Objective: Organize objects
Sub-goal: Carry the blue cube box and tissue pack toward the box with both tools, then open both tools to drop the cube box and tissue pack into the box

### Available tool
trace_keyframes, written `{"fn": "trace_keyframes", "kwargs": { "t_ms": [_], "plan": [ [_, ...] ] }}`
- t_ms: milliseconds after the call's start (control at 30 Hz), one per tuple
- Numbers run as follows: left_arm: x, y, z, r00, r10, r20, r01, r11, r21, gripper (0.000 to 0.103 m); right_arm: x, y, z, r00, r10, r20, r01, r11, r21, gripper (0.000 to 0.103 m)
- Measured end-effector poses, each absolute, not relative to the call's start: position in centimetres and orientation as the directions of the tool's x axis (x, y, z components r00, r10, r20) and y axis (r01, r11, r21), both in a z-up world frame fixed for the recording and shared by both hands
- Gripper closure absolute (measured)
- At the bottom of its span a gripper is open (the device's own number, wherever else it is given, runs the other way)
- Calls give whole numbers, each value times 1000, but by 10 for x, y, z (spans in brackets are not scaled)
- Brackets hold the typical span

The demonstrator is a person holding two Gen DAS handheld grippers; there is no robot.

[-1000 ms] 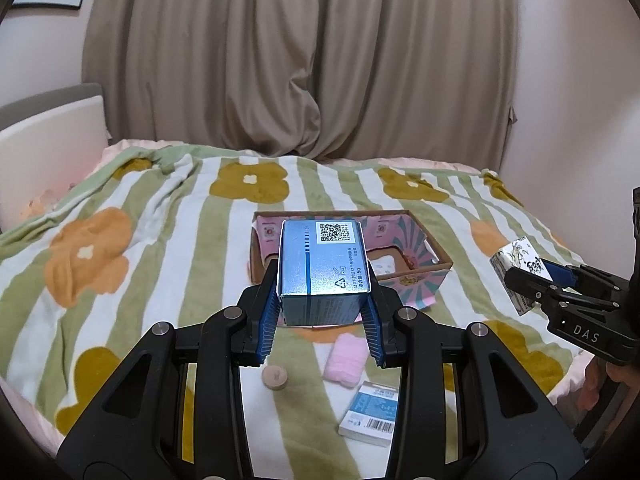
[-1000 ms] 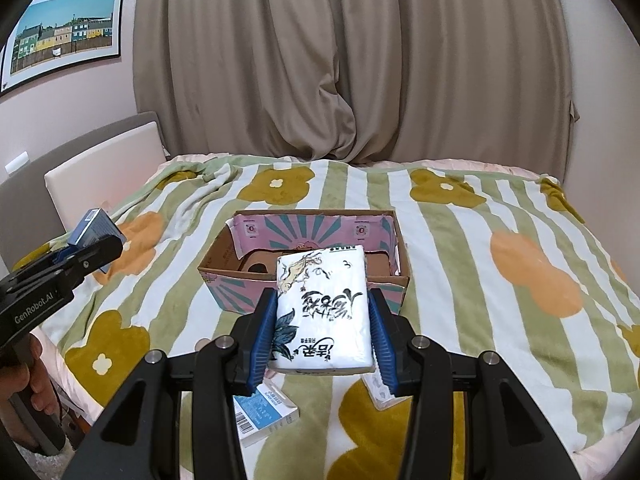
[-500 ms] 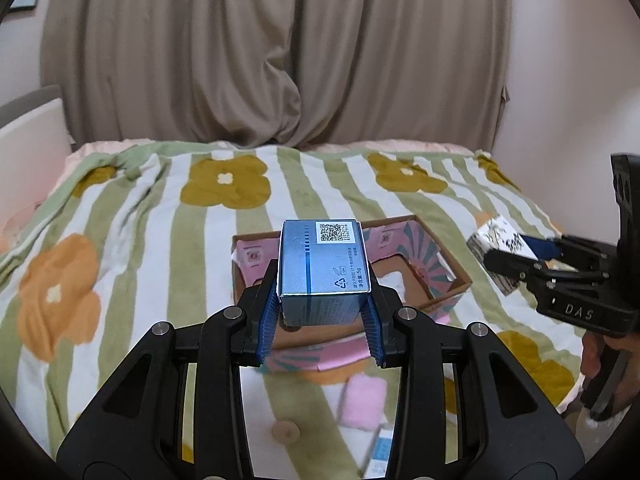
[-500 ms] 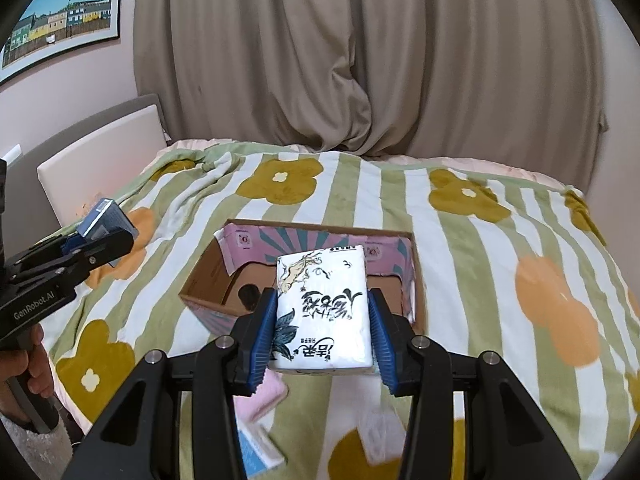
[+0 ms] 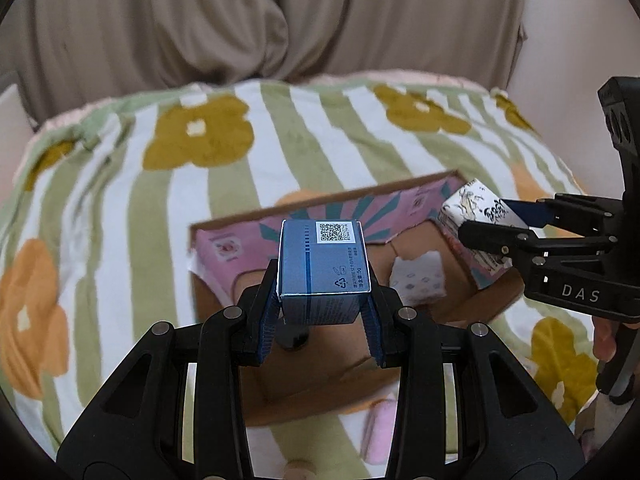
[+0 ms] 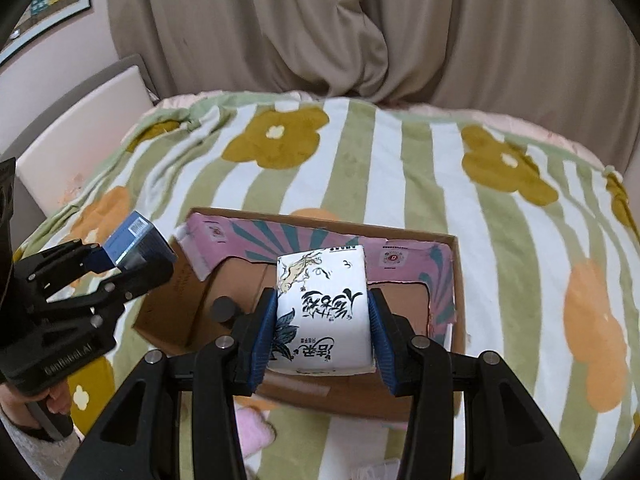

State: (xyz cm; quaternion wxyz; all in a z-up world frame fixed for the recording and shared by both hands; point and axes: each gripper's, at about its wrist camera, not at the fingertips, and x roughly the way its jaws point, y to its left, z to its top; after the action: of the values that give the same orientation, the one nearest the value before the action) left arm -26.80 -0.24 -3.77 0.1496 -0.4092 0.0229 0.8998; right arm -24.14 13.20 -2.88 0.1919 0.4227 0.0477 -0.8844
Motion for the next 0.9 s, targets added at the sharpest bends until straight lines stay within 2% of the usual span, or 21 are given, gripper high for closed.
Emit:
{"fn": "trace_keyframes", "kwargs": {
  "t_ms": [300,500,567,600,633,667,700,900],
  "plan": [
    [-317,5,-96,-507,223,-833,-273,-958,-90,70,-292,138,-77,-464,-272,-843,319,-939,128,62],
    [-322,8,-103,-486,234,-842,-294,-951,-95,69,-304,137,-89,-435,-287,-853,312,-937,156,61],
    [-321,8,-100,-479,251,-841,-314,-944,-103,69,-309,139,-91,-417,-324,-849,303,-931,206,57],
    [-320,9,-98,-480,247,-842,-318,-943,-96,64,-313,139,-91,-410,-337,-848,296,-928,226,43],
    [-320,9,-97,-483,238,-843,-319,-944,-84,44,-315,140,-91,-409,-344,-846,289,-928,237,21],
    [-319,10,-96,-489,226,-842,-321,-945,-68,26,-316,140,-90,-415,-343,-843,282,-929,239,13],
    [-318,10,-94,-501,221,-837,-324,-945,-56,2,-317,141,-89,-425,-343,-838,278,-930,241,7],
    [-311,5,-89,-524,238,-817,-321,-944,-69,0,-316,147,-82,-452,-359,-816,251,-930,270,7]
  ]
}}
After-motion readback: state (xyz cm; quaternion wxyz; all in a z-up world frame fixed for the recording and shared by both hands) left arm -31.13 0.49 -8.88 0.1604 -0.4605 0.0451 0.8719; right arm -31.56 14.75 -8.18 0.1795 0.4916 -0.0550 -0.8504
